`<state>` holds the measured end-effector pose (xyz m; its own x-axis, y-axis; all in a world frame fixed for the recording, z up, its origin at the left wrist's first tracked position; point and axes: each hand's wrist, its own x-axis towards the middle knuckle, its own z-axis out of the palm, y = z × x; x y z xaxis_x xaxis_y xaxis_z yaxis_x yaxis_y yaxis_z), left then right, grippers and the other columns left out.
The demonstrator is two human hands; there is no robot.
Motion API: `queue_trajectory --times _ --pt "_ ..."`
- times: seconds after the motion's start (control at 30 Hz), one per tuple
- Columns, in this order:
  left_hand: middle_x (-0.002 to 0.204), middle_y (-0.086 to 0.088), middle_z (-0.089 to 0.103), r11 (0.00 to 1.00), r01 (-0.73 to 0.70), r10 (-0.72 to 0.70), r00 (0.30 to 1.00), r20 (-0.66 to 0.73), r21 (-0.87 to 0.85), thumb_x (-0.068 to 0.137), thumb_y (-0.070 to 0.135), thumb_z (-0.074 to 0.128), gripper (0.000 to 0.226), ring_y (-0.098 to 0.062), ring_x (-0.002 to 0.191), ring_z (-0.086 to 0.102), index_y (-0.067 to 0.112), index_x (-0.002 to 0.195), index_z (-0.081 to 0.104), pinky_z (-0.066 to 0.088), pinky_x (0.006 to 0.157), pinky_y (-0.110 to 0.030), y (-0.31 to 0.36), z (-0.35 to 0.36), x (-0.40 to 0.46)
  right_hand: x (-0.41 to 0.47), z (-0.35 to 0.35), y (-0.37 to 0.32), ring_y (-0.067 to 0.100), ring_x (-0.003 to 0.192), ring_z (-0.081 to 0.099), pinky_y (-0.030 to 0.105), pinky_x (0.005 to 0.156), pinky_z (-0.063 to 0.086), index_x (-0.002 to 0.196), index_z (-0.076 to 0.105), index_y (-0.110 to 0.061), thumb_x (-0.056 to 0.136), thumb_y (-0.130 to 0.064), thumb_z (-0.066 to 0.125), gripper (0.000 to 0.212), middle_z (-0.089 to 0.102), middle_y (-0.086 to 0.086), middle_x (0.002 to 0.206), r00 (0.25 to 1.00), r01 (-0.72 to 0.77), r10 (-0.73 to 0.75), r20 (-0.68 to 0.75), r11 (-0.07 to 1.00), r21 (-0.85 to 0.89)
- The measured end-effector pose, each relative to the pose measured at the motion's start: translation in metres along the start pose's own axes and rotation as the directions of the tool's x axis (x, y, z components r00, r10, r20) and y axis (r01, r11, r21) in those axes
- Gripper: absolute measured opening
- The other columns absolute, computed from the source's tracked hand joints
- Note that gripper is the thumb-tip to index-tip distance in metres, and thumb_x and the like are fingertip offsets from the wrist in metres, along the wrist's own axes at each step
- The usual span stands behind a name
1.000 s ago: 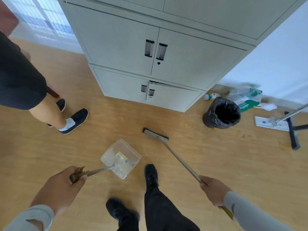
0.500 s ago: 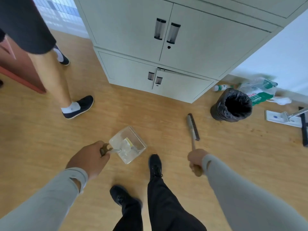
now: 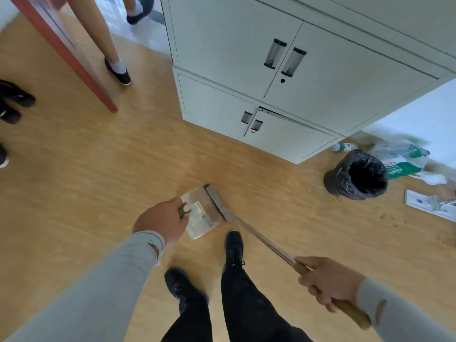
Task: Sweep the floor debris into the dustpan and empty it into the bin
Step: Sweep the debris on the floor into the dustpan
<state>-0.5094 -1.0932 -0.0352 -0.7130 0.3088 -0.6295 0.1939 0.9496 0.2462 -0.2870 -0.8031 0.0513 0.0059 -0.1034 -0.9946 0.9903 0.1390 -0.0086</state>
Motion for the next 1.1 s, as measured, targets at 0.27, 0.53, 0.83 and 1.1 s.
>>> queue_trajectory --times 0.27,0.53,0.83,1.1 --pt "0.072 0.006 0.062 1.0 -0.014 0.014 1.0 -0.008 0.002 0.099 0.039 0.052 0.012 -0.015 0.063 0.06 0.027 0.097 0.054 0.039 0.051 -0.027 -0.002 0.0 -0.003 0.063 -0.005 -0.04 0.017 0.058 0.048 0.03 0.05 0.04 0.099 0.044 -0.013 0.102 -0.018 0.044 0.005 0.045 0.001 0.07 0.958 0.004 -0.103 -0.267 0.937 -0.348" --pt "0.076 0.006 0.064 1.0 -0.014 0.014 1.0 -0.018 0.003 0.099 0.041 0.054 0.014 -0.017 0.067 0.063 0.027 0.102 0.056 0.047 0.055 -0.029 -0.001 0.001 -0.001 0.074 0.056 -0.038 0.016 0.045 0.05 0.027 0.044 0.045 0.153 0.035 -0.014 0.096 -0.006 0.045 0.058 0.052 0.003 0.064 0.997 0.05 -0.057 -0.045 0.988 -0.146" --pt "0.075 0.001 0.064 0.996 -0.084 0.083 0.994 0.073 0.017 0.1 0.037 0.055 0.012 -0.017 0.061 0.061 0.025 0.102 0.056 0.04 0.049 -0.028 -0.024 -0.008 -0.027 0.005 0.019 0.058 0.015 0.045 0.036 0.026 0.043 0.036 0.146 0.041 -0.033 0.095 -0.007 0.054 0.058 0.049 0.004 0.063 0.966 0.115 -0.064 -0.251 0.974 0.194" --pt "0.071 0.003 0.064 0.977 -0.173 0.152 0.975 0.161 0.127 0.1 0.039 0.055 0.013 -0.017 0.056 0.058 0.028 0.091 0.055 0.041 0.05 -0.027 -0.053 -0.002 -0.054 0.076 0.06 0.065 0.023 0.056 0.061 0.031 0.055 0.051 0.117 0.054 -0.008 0.092 -0.013 0.044 0.027 0.065 0.011 0.076 0.906 -0.068 0.067 -0.418 0.998 0.011"
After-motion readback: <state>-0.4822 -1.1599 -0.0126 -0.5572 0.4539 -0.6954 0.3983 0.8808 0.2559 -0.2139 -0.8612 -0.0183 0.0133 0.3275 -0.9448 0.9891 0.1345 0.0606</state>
